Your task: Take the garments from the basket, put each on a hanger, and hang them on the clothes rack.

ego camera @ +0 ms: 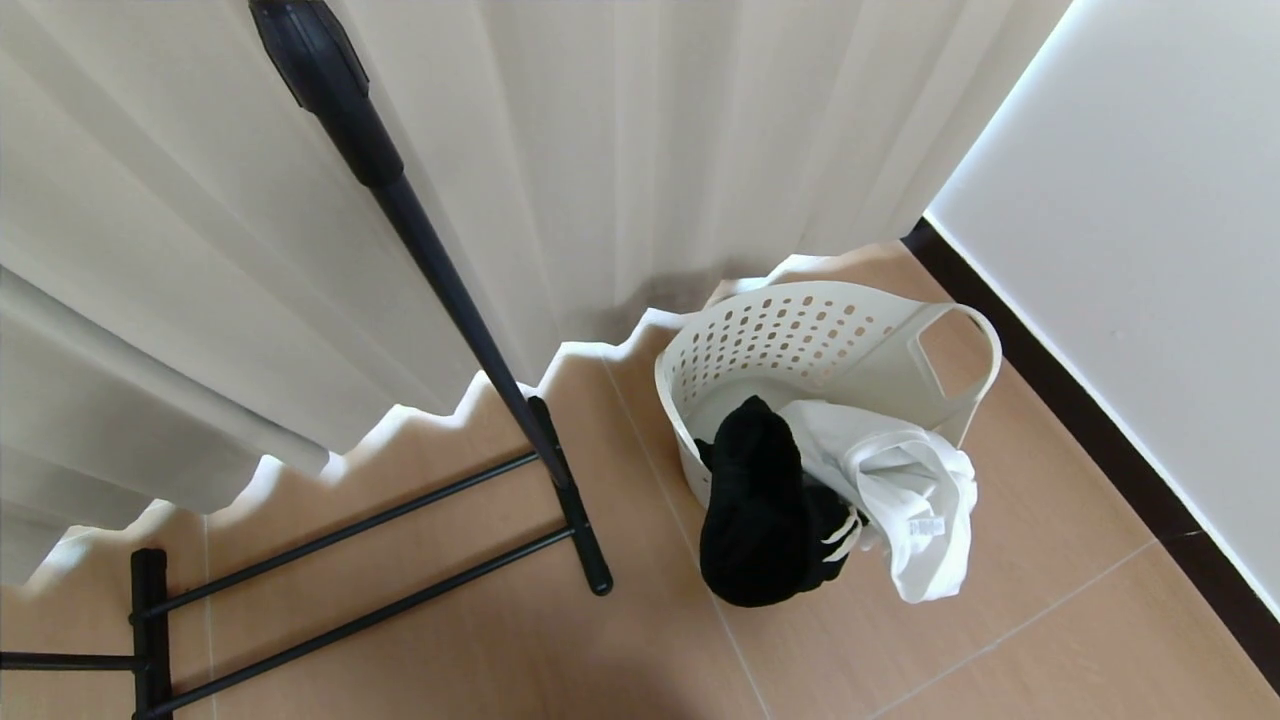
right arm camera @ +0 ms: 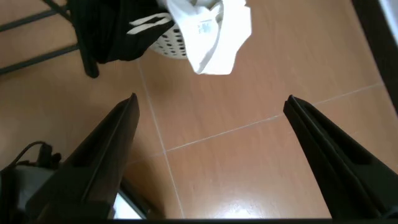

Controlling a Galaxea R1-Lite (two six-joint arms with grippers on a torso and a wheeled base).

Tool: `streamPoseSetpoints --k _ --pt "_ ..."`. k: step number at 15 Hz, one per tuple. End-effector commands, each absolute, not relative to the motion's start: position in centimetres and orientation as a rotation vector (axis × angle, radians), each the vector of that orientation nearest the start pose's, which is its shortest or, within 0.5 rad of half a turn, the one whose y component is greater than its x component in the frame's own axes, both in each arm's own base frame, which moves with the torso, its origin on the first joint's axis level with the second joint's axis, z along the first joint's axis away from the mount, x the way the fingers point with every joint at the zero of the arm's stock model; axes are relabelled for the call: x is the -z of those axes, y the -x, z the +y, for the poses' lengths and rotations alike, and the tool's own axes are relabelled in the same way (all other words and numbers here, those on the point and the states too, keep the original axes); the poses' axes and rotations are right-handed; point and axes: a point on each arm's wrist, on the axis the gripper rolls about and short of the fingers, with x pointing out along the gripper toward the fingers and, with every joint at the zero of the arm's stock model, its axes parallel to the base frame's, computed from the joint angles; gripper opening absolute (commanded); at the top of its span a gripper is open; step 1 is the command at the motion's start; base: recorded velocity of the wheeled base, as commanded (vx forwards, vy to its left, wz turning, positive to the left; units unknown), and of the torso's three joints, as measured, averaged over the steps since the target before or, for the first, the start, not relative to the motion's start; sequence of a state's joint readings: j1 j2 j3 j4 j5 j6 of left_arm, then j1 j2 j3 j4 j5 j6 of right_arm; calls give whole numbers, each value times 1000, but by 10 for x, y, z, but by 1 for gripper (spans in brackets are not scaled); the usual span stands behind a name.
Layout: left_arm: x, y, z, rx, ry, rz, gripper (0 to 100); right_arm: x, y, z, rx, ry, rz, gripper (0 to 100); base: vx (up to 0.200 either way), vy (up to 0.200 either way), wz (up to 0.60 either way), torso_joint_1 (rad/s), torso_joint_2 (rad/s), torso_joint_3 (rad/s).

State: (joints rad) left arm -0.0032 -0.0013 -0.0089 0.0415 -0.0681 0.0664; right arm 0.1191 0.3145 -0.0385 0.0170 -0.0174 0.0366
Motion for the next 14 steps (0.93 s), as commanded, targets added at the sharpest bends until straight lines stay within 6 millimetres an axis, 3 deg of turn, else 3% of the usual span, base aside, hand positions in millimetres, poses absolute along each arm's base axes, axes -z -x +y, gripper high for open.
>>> streamPoseSetpoints --k 1,2,3,5,6,7,9,11,14 --pt "-74 24 -1 72 -65 30 100 -115 -58 14 -213 20 485 100 0 0 0 0 0 0" --pt "-74 24 -1 72 -65 30 100 -123 -86 22 -228 33 495 100 0 0 0 0 0 0" --pt "-74 24 -1 73 -65 30 100 -125 -97 26 -246 47 503 100 0 0 0 0 0 0" --pt "-74 24 -1 73 -65 30 100 -138 -164 53 -357 264 541 100 0 0 0 0 0 0" --pt "-74 24 -1 73 -65 30 100 -138 -168 54 -363 278 543 100 0 0 0 0 0 0" --pt "-74 24 -1 73 -65 30 100 -143 -216 73 -403 418 530 100 0 0 0 0 0 0" --pt "-74 24 -1 73 -65 30 100 -152 -266 94 -399 553 473 100 0 0 0 0 0 0" --pt "-74 24 -1 73 -65 30 100 -155 -306 119 -376 670 467 100 0 0 0 0 0 0" --pt "-74 24 -1 73 -65 30 100 -155 -345 151 -340 740 542 100 0 0 0 0 0 0"
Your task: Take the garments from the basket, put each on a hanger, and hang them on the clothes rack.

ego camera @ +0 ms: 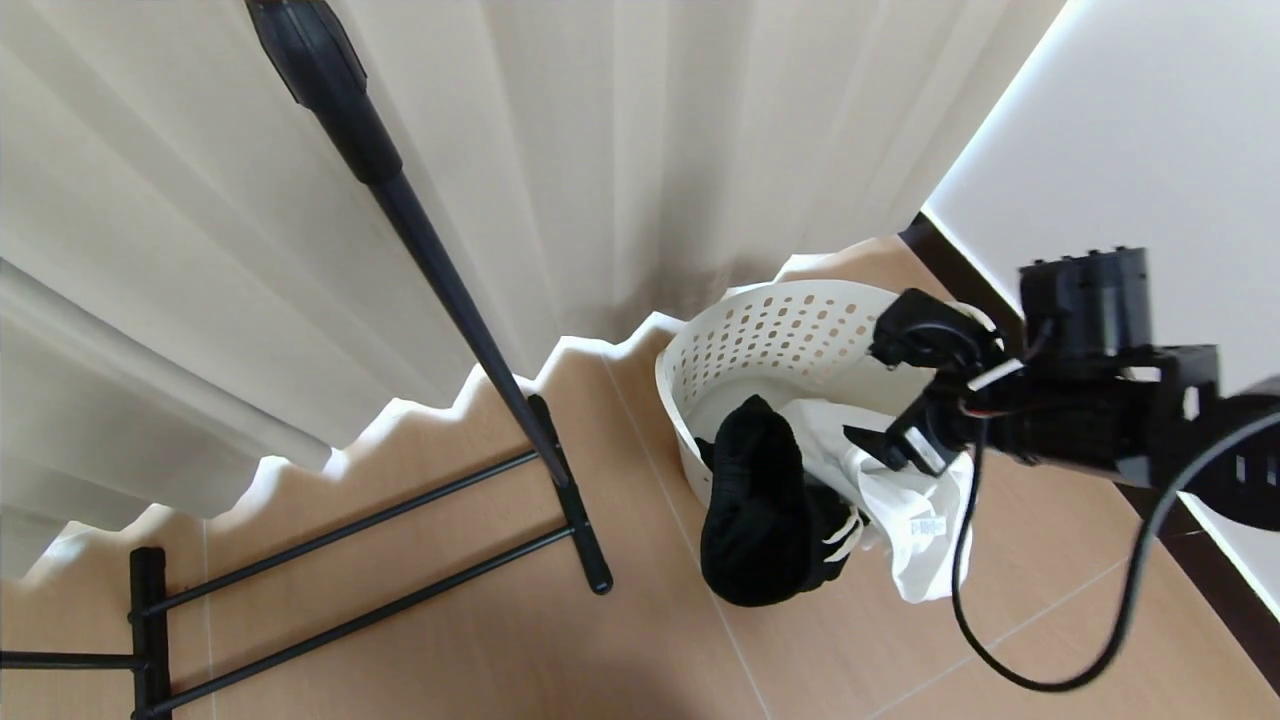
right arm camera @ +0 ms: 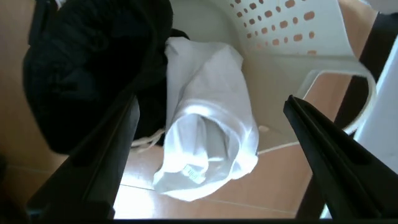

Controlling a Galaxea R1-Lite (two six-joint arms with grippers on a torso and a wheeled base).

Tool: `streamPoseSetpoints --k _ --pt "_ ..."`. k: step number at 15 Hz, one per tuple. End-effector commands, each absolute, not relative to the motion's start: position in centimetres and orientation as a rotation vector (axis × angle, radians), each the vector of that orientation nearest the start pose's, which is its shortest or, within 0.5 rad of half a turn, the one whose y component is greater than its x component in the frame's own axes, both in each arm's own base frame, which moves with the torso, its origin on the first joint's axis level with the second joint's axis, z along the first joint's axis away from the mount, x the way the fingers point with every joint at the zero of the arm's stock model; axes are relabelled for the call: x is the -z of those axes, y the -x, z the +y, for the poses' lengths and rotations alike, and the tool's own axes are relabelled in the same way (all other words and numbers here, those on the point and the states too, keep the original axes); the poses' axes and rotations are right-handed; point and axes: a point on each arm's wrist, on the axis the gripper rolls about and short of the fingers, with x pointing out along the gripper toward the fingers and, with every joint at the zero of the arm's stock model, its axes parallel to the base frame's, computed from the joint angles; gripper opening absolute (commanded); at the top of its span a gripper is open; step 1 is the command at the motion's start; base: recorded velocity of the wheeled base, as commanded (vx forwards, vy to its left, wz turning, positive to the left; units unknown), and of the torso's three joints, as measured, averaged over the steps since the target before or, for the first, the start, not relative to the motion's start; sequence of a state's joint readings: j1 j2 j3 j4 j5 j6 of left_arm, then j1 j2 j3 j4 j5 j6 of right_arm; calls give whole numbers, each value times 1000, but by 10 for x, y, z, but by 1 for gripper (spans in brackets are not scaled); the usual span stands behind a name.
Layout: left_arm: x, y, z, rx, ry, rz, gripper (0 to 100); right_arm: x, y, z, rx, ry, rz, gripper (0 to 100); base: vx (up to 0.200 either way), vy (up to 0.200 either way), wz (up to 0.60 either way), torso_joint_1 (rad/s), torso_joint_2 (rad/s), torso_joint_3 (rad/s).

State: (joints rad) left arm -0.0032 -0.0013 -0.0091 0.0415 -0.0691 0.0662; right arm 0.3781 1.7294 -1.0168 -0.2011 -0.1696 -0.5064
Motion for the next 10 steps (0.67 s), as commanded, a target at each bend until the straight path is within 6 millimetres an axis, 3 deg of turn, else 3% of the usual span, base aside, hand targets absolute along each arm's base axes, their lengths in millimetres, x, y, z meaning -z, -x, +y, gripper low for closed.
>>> streamPoseSetpoints --k 1,2,10 --pt "-74 24 -1 73 -65 30 100 -147 -356 156 -324 746 550 100 0 0 0 0 0 0" --pt "-74 24 -1 73 -65 30 100 -136 -370 162 -317 750 559 100 0 0 0 0 0 0" --pt "-74 24 -1 73 -66 30 100 -128 -389 171 -317 742 546 100 0 0 0 0 0 0"
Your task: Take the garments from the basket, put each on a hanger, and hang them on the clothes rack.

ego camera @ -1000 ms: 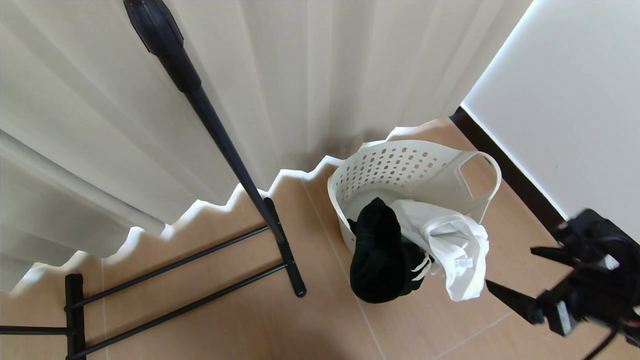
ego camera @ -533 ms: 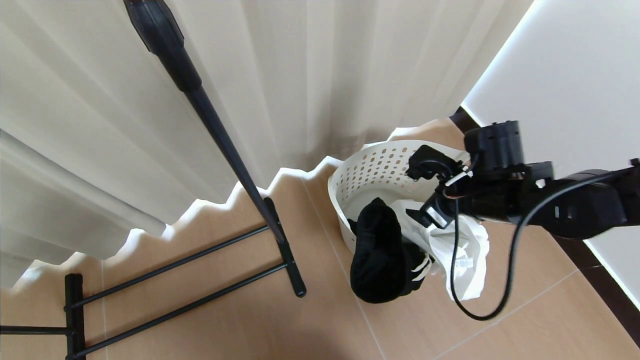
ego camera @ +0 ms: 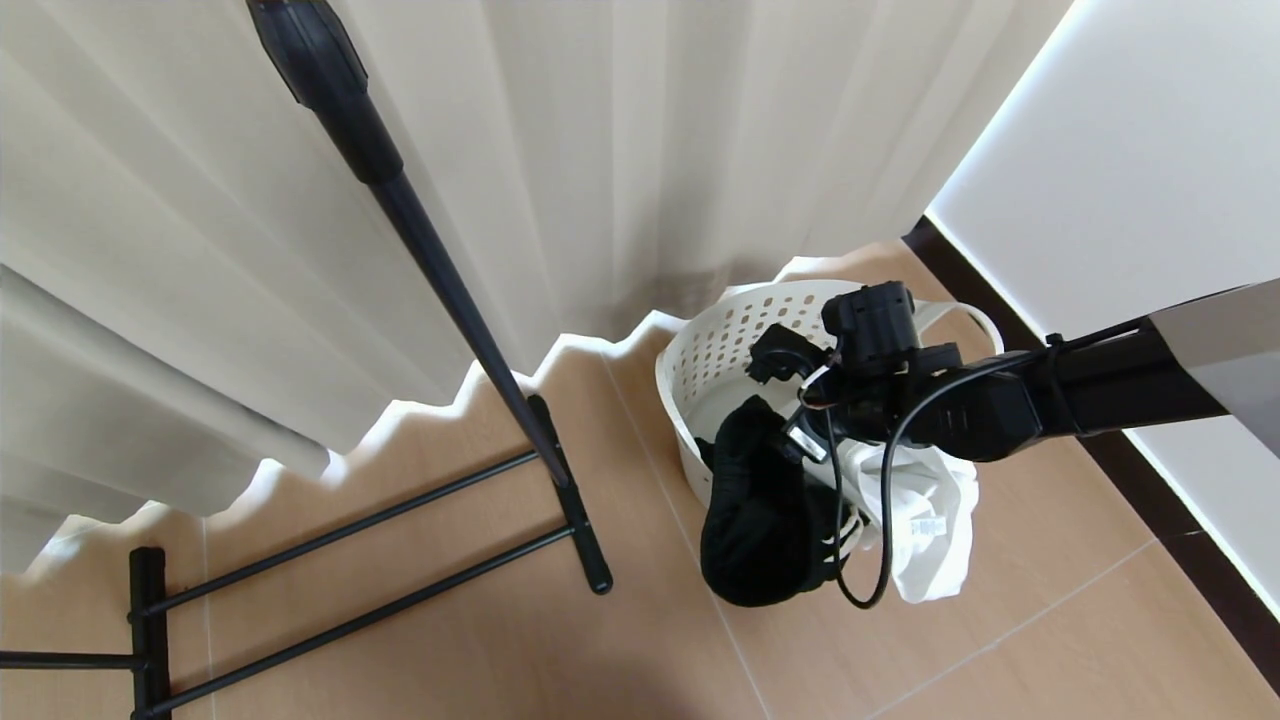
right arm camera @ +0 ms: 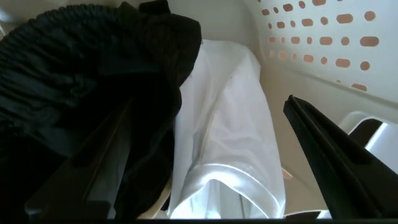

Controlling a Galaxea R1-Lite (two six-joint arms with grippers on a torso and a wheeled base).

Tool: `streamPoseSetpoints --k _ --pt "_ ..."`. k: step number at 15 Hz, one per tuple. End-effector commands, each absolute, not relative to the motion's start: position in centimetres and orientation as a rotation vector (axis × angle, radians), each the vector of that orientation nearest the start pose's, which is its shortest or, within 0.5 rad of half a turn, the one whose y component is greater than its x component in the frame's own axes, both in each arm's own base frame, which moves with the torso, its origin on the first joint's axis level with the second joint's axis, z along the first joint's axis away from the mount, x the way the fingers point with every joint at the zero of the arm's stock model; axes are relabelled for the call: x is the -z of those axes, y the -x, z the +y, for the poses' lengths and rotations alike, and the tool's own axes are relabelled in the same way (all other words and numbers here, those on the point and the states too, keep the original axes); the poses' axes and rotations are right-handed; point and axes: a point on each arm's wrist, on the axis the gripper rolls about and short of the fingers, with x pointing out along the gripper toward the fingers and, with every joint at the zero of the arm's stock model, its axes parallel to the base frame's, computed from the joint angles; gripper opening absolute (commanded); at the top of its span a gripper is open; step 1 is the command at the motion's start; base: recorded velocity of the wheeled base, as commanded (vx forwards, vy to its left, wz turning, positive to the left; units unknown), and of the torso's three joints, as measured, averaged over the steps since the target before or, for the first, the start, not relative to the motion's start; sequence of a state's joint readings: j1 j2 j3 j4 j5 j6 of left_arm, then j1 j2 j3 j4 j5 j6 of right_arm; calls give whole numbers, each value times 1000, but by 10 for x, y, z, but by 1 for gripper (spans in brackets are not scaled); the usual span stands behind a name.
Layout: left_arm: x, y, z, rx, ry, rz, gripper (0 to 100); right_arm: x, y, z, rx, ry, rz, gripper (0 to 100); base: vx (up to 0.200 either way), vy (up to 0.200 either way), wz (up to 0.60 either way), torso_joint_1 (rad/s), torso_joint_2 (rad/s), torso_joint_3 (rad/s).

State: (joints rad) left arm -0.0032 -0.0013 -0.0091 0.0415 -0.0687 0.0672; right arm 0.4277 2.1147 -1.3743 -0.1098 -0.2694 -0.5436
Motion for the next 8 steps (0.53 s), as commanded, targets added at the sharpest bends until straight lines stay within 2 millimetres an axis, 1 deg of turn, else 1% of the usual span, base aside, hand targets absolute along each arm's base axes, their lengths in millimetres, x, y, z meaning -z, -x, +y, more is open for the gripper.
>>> streamPoseSetpoints --k 1,5,6,7,8 --pt "-74 24 -1 73 -66 30 100 -125 -394 173 -314 738 544 100 0 0 0 0 0 0" --pt "-74 24 -1 73 -66 30 100 -124 -410 180 -302 730 516 100 0 0 0 0 0 0" --pt "-74 24 -1 73 -66 30 100 -124 -417 181 -293 725 501 100 0 0 0 0 0 0" --pt "-74 24 -1 73 -66 30 100 -124 -421 182 -291 722 496 0 0 0 0 0 0 0" --pt "-74 24 -1 72 -65 30 100 -123 -423 181 -287 724 497 0 0 0 0 0 0 0"
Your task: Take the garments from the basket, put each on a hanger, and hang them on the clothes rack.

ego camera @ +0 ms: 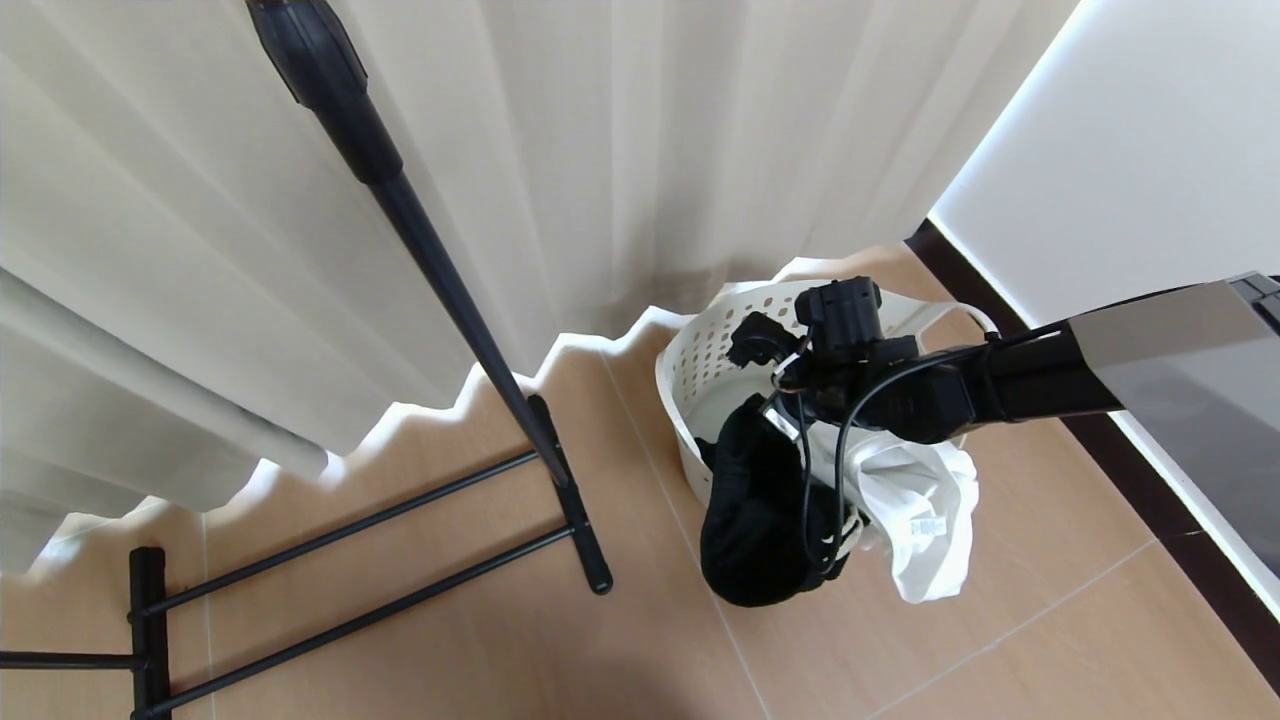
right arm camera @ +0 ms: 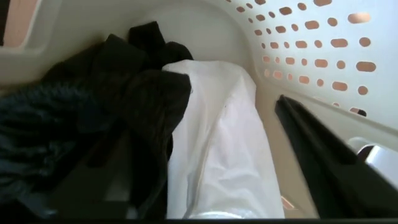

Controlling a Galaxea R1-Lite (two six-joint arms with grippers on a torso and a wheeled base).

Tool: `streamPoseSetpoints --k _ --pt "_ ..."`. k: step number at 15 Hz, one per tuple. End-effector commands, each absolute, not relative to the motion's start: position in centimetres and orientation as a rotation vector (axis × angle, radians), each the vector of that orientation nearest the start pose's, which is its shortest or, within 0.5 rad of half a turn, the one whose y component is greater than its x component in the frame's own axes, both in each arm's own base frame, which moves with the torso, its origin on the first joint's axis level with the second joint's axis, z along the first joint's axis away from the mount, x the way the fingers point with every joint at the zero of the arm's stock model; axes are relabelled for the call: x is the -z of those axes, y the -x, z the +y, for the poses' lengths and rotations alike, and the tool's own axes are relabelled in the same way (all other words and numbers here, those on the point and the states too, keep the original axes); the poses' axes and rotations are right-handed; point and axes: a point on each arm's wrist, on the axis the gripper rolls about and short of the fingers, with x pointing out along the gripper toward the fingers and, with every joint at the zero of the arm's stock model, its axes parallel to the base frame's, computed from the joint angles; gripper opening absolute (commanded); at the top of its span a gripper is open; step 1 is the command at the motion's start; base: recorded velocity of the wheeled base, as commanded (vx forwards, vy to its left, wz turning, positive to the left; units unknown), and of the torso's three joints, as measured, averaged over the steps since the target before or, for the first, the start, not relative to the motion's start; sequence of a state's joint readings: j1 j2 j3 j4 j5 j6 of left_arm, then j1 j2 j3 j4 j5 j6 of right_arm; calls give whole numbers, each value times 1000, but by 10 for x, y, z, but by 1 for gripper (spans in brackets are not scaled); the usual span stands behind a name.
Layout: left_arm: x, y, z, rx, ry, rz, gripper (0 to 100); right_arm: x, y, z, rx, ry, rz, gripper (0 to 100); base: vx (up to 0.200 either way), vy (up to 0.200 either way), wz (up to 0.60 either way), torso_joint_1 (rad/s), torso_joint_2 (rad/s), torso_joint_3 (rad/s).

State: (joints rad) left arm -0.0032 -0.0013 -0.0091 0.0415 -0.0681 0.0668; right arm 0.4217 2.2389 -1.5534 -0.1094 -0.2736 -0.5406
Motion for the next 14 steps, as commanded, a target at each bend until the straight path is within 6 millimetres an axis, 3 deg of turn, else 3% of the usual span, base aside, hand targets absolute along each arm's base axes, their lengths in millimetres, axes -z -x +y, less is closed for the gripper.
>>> streamPoseSetpoints --k 1,3,5,10,11,12,13,14 --pt "-74 24 -1 72 -65 30 100 -123 -423 181 -287 724 497 0 0 0 0 0 0 0" --pt "-74 24 -1 72 -65 30 100 -128 -415 181 -295 717 494 0 0 0 0 0 0 0" --pt "-74 24 -1 72 -65 30 100 -150 -395 173 -292 685 472 0 0 0 0 0 0 0" --pt "-74 24 -1 70 -63 30 100 -228 -267 154 -334 361 268 0 0 0 0 0 0 0" --pt "-74 24 -1 70 -66 30 100 -240 -252 154 -352 322 233 0 0 0 0 0 0 0" --pt "-74 24 -1 72 -68 30 100 -268 -217 153 -405 232 151 0 0 0 0 0 0 0" --pt "-74 24 -1 72 -69 30 100 -280 -202 152 -434 196 111 0 0 0 0 0 0 0" --pt "-74 24 -1 72 -69 30 100 -305 -166 147 -505 123 15 0 0 0 0 0 0 0"
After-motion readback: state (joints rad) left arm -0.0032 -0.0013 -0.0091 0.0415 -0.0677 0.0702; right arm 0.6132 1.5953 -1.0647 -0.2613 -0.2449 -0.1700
